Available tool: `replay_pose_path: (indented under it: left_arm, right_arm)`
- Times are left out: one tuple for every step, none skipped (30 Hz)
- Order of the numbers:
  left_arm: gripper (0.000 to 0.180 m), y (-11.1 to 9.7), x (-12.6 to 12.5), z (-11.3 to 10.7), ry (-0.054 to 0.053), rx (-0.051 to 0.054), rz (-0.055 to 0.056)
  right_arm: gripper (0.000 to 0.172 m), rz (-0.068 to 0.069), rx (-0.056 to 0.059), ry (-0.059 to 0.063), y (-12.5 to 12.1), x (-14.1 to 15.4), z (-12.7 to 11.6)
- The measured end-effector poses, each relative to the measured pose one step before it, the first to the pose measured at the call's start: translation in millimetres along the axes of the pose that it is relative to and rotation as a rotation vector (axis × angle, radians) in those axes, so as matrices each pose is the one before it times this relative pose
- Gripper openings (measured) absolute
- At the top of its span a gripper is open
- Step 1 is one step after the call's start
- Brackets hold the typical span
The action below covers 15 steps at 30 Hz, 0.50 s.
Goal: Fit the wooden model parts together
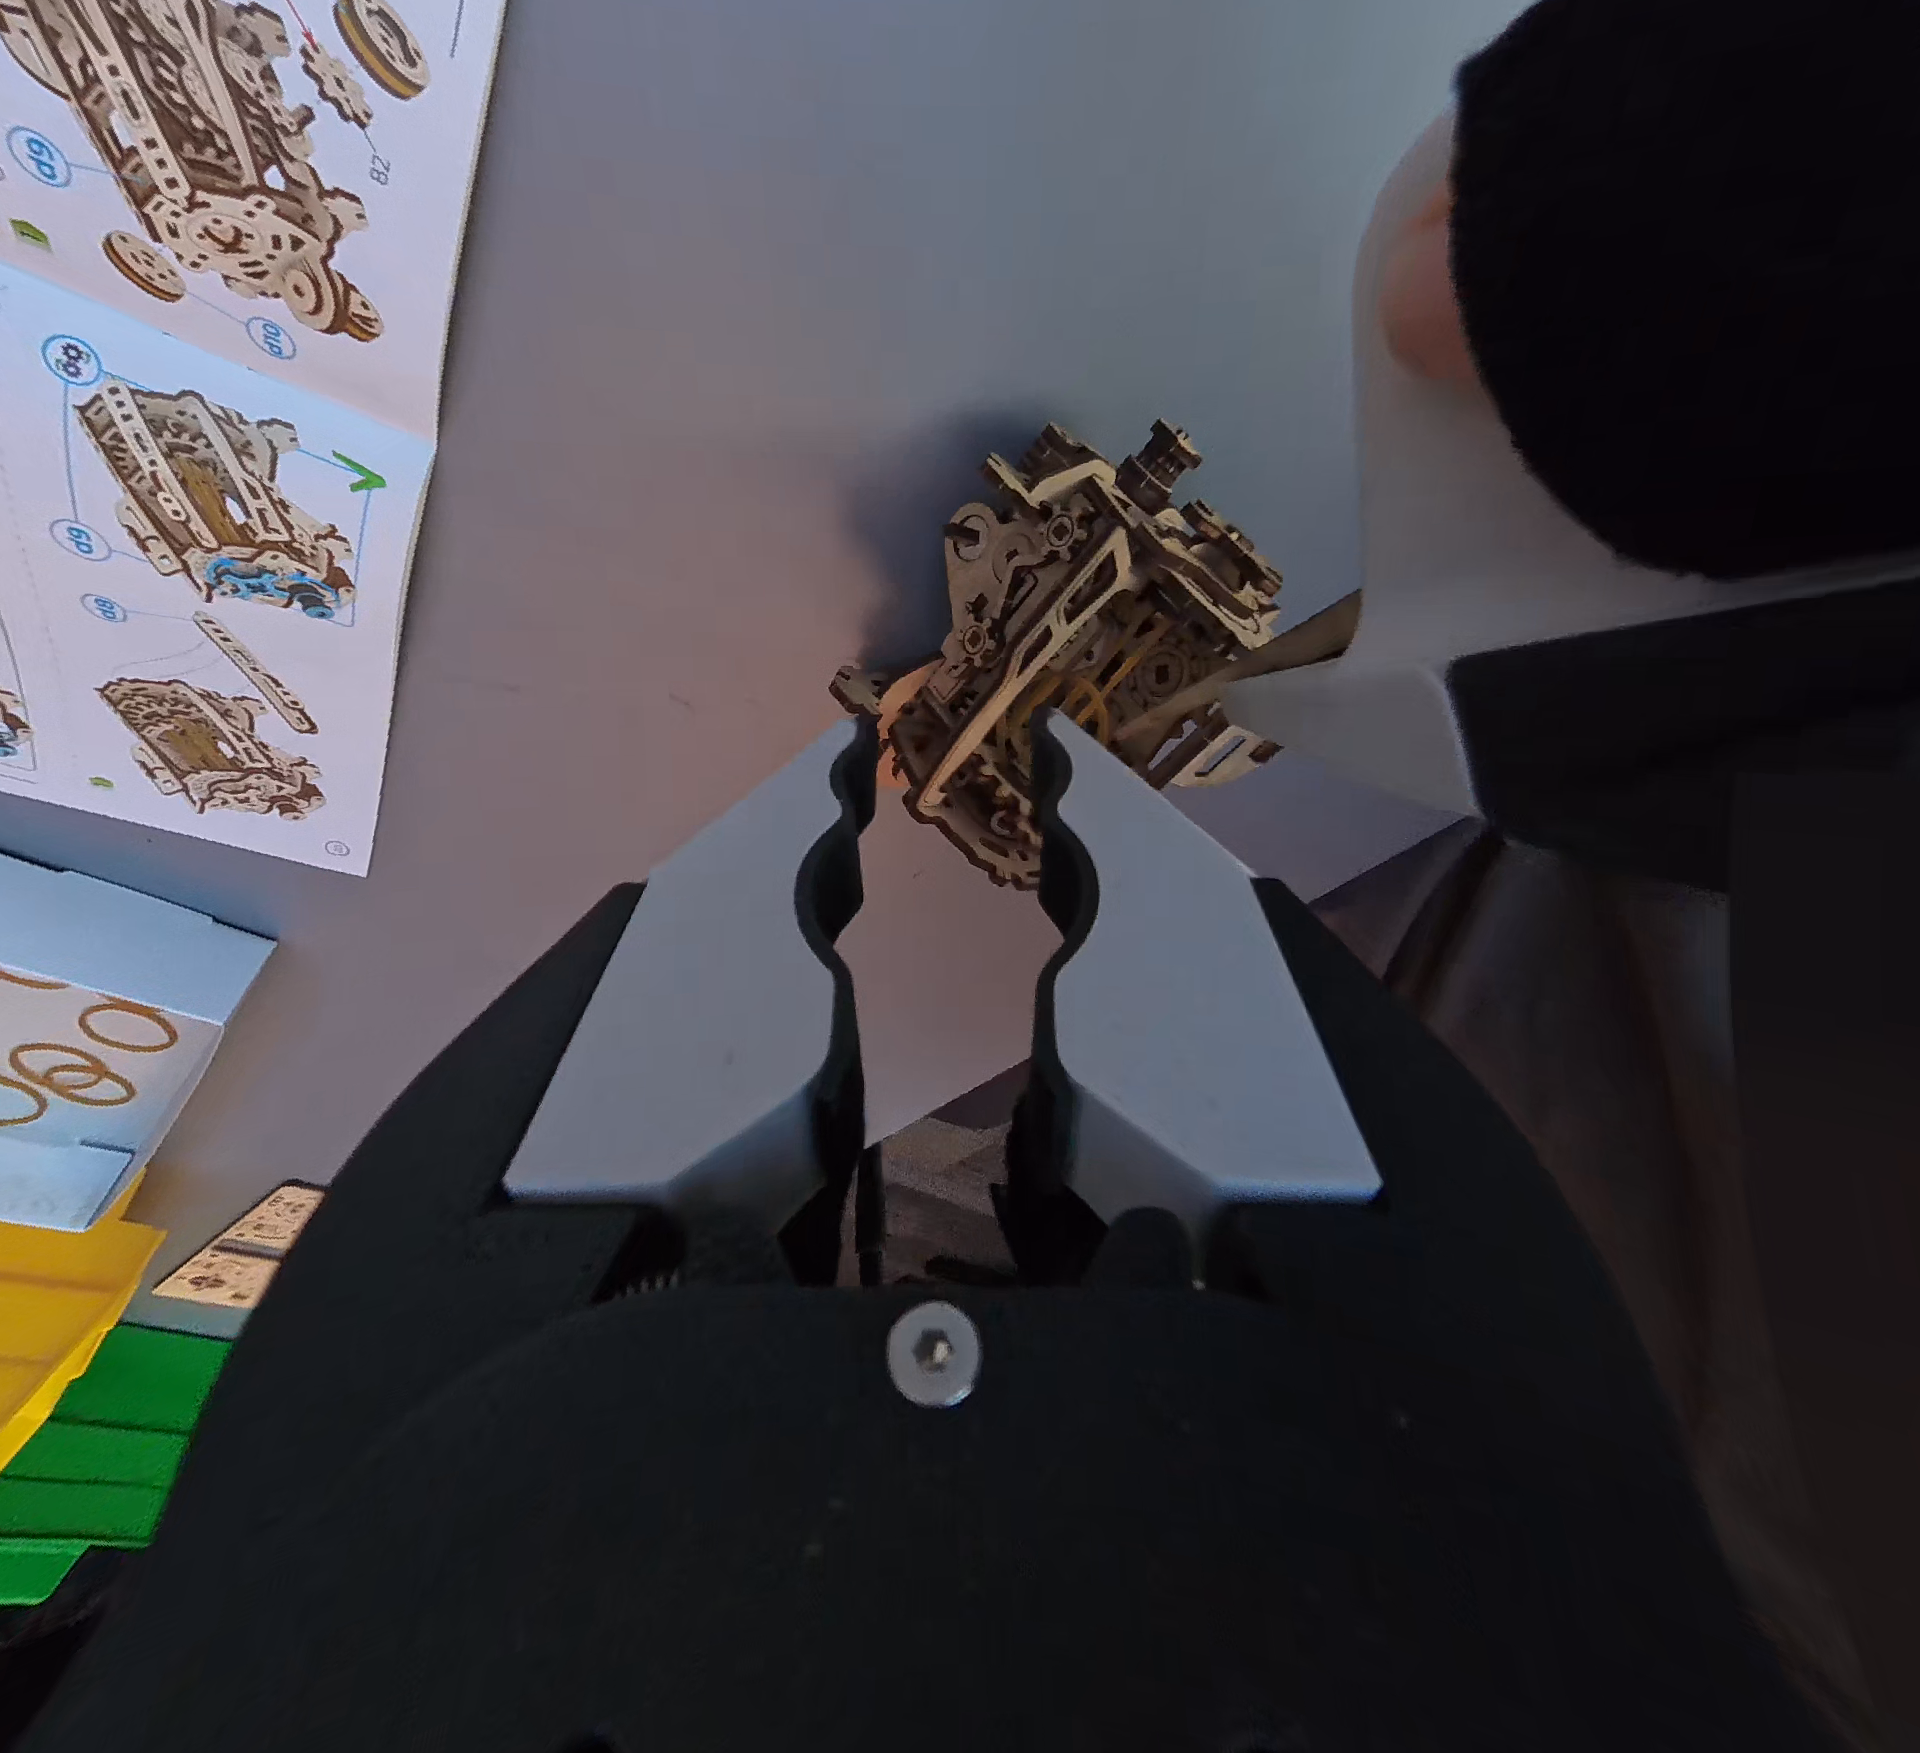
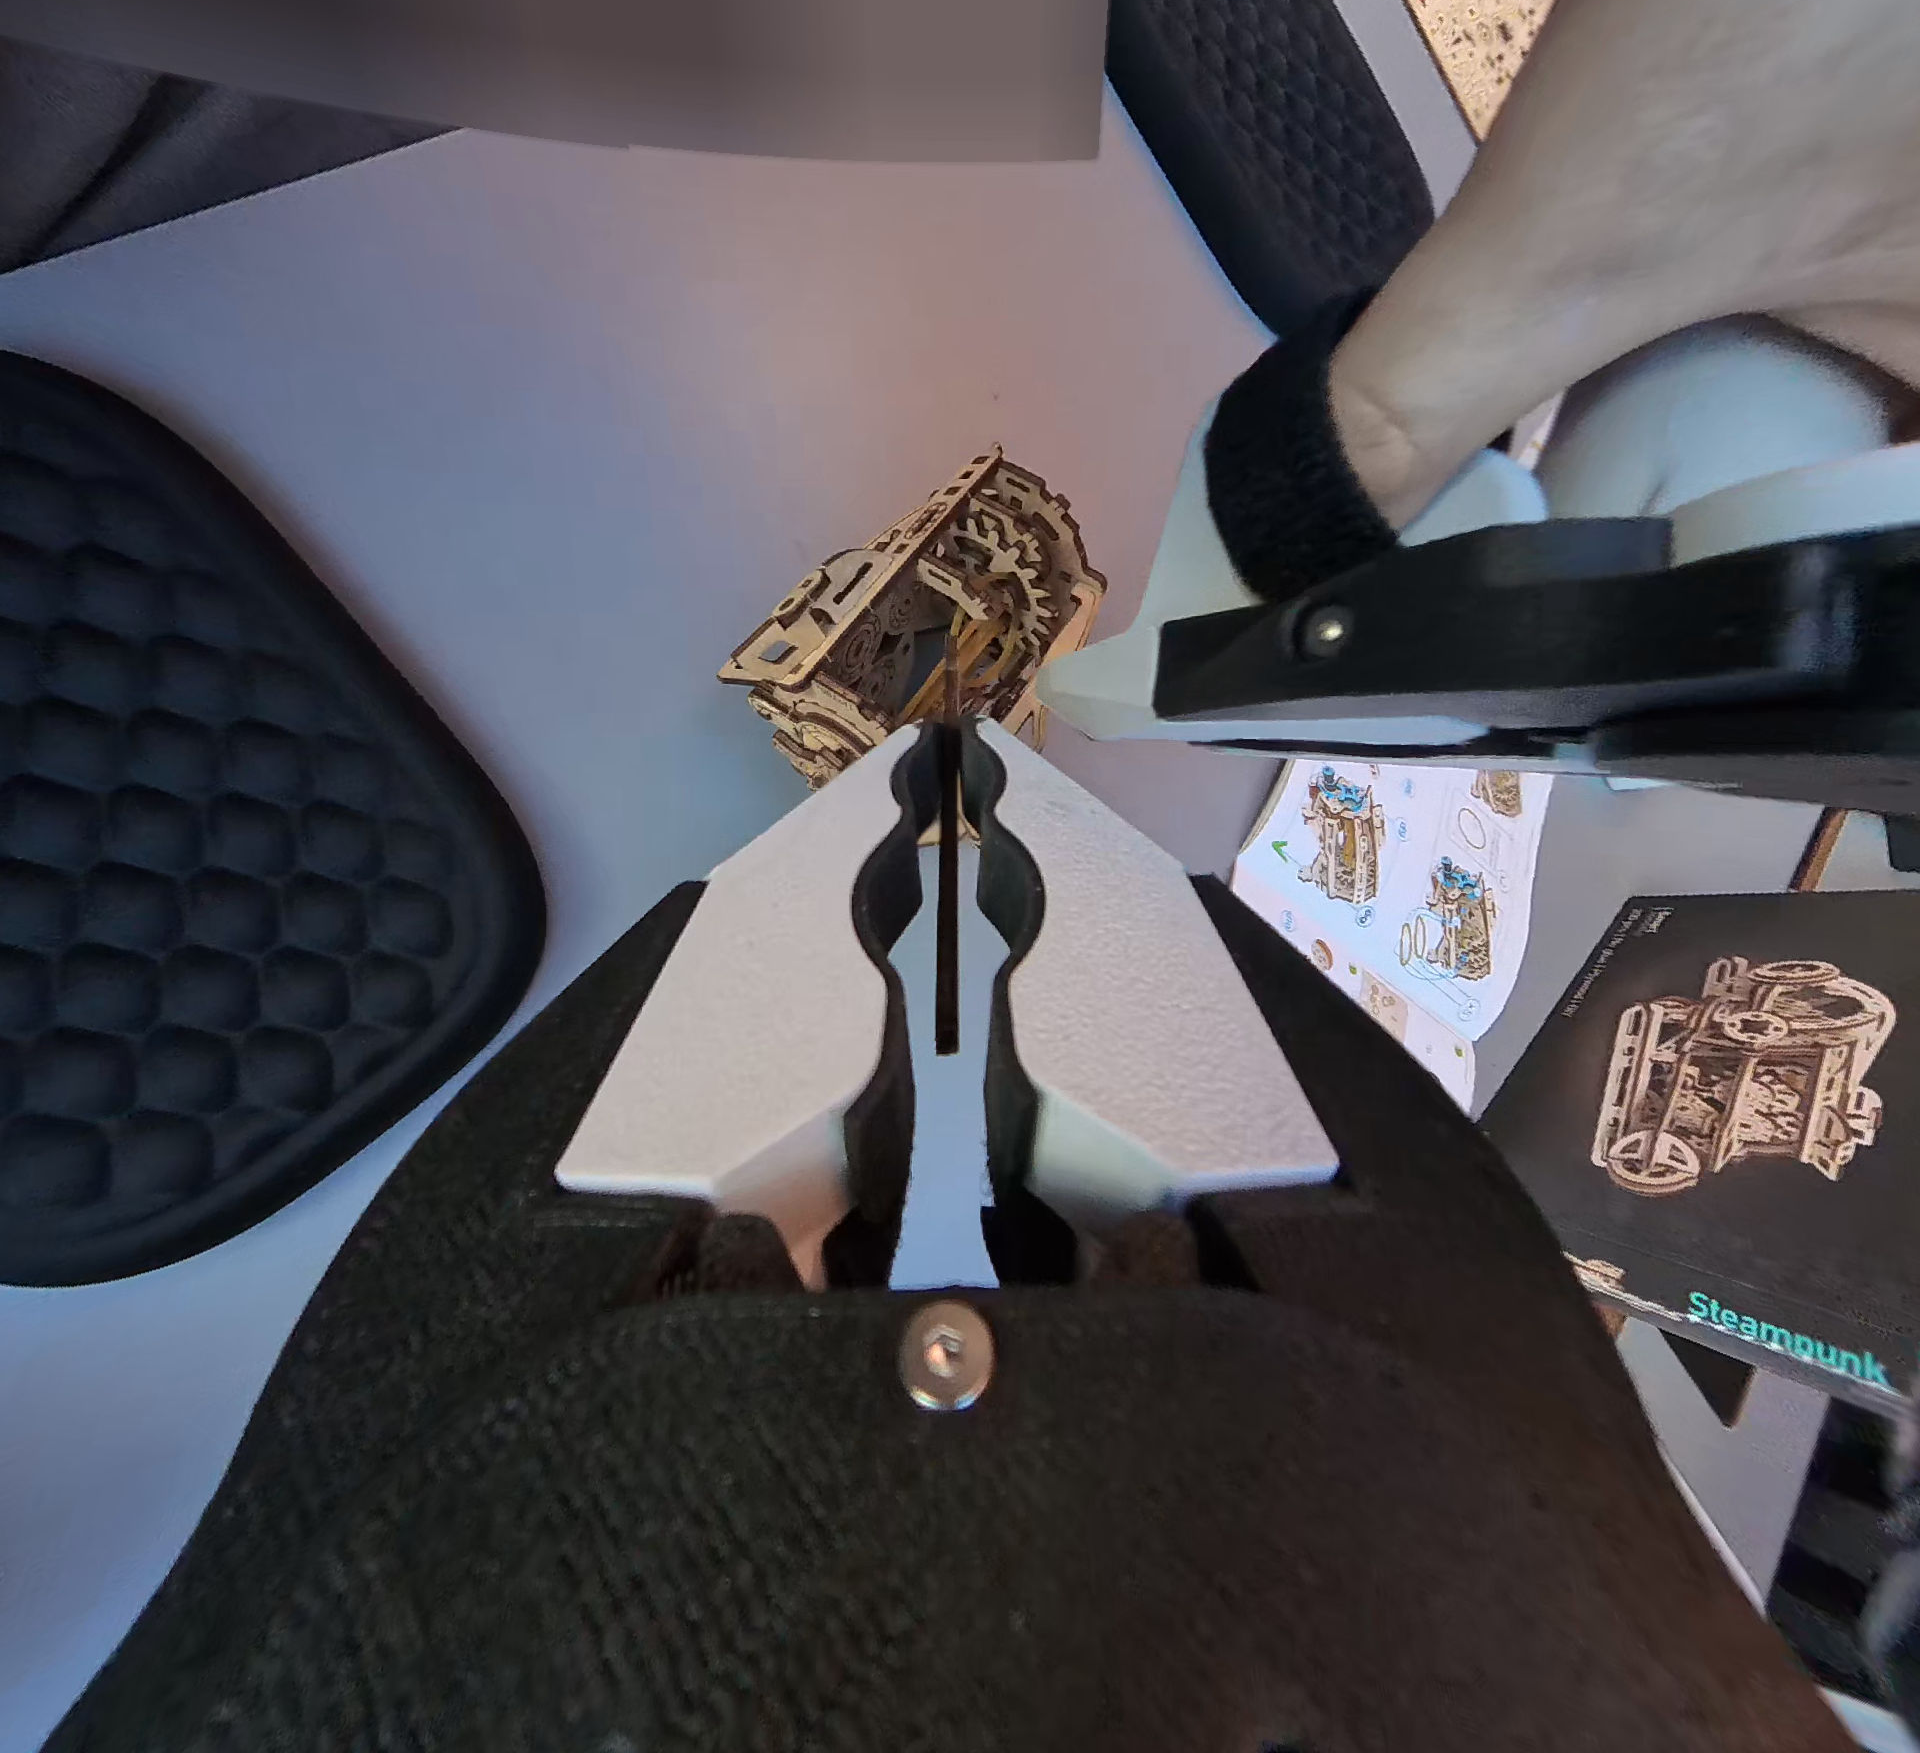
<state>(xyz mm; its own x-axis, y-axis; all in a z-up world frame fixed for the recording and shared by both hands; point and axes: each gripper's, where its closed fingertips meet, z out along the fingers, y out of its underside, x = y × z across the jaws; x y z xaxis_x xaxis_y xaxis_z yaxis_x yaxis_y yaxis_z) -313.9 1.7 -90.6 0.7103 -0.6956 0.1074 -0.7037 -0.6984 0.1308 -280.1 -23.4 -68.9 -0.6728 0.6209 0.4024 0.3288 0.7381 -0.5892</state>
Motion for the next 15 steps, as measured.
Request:
replay_pose_path:
  left_arm:
    - [0.028, -1.08, 1.58, -4.55, 0.0087, 0.0192, -0.0042]
    - [0.027, -1.08, 1.07, -4.9, 0.0071, 0.024, -0.0025]
    - [0.028, -1.33, 0.67, -5.63, 0.0078, 0.0303, -0.0009]
    - [0.028, -2.11, 1.03, -5.96, 0.0136, 0.0409, -0.0013]
    - [0.029, -2.58, 1.29, -6.2, 0.0204, 0.0514, -0.0048]
    - [0.029, -1.89, 0.87, -5.91, 0.0242, 0.0552, -0.0077]
    - [0.031, -0.71, 0.17, -5.09, 0.029, 0.0539, -0.0074]
    - [0.036, -0.39, 0.05, -4.63, 0.0363, 0.0599, -0.0069]
    - [0.039, -0.17, -0.16, -4.22, 0.044, 0.0703, -0.0069]
    - [0.039, 0.44, -0.53, -3.83, 0.0519, 0.0752, -0.0078]
    - [0.041, 1.14, -1.24, -3.66, 0.0571, 0.0776, -0.0089]
    - [0.046, 1.72, -2.43, -3.32, 0.0585, 0.0777, -0.0067]
    - [0.05, 3.32, -3.38, -3.07, 0.0575, 0.0681, -0.0014]
    - [0.053, 4.89, -4.64, -2.16, 0.0496, 0.0558, 0.0072]
    - [0.057, 5.72, -4.32, -0.96, 0.0457, 0.0482, 0.0201]
  right_arm:
    - [0.001, 0.0016, 0.0032, 0.0023, -0.59, 0.42, -0.82]
    - [0.001, -0.0036, 0.0044, 0.0063, -0.92, 0.74, -1.1]
    - [0.001, -0.0037, 0.0076, 0.007, -1.65, 0.8, -1.4]
    - [0.001, -0.0055, 0.0113, 0.013, -2.34, 1.74, -1.63]
    - [0.001, -0.0089, 0.0153, 0.0196, -2.81, 2.68, -1.65]
    - [0.001, -0.0108, 0.0173, 0.015, -2.77, 2.06, -1.2]
    - [0.001, -0.0075, 0.0136, 0.0093, -1.78, 1.2, -0.13]
    - [0.001, -0.006, 0.0002, 0.0208, 0.7, 3.27, 1.12]
    - [0.001, -0.0049, -0.0108, 0.0146, 2.71, 2.35, 2.2]
    - [0.001, -0.0046, -0.0075, -0.0056, 2.12, -1.1, 2.76]
    - [0.002, -0.0013, -0.0023, -0.0126, 1.23, -2.11, 2.78]
    - [0.002, -0.0013, -0.006, -0.0037, 1.44, -0.5, 2.43]
    - [0.002, -0.0037, -0.0059, -0.0032, 1.32, -0.48, 2.05]
    - [0.002, -0.0025, -0.0031, -0.0009, 0.98, -0.11, 1.5]
    - [0.002, -0.002, 0.002, 0.011, 0.28, 1.88, 0.71]
